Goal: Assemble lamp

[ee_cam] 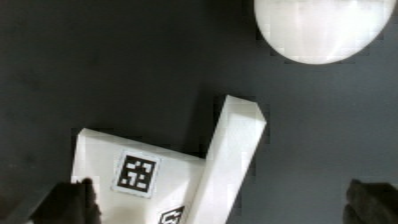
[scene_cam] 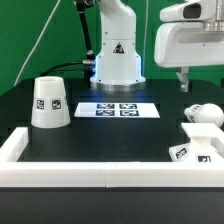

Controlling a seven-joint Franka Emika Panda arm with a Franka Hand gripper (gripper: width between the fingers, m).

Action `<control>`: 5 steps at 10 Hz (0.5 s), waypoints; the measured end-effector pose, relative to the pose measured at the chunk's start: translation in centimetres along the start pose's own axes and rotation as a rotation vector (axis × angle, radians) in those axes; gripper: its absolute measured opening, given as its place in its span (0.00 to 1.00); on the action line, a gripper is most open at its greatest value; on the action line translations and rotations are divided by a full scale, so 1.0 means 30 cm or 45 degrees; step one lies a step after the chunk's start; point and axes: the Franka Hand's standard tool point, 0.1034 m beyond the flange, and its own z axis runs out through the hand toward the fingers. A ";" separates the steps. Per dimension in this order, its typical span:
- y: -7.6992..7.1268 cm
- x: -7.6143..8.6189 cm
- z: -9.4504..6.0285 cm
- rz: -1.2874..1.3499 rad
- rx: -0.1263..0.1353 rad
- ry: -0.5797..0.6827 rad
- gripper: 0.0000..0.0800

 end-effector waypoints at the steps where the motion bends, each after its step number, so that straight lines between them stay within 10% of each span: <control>1: -0.022 -0.011 0.001 -0.128 -0.006 0.015 0.87; 5: -0.116 -0.074 0.032 -0.323 0.020 0.001 0.87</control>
Offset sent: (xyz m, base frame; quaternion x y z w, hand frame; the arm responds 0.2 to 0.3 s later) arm -0.0277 0.0258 -0.0082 0.0103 -0.0200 -0.0734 0.9971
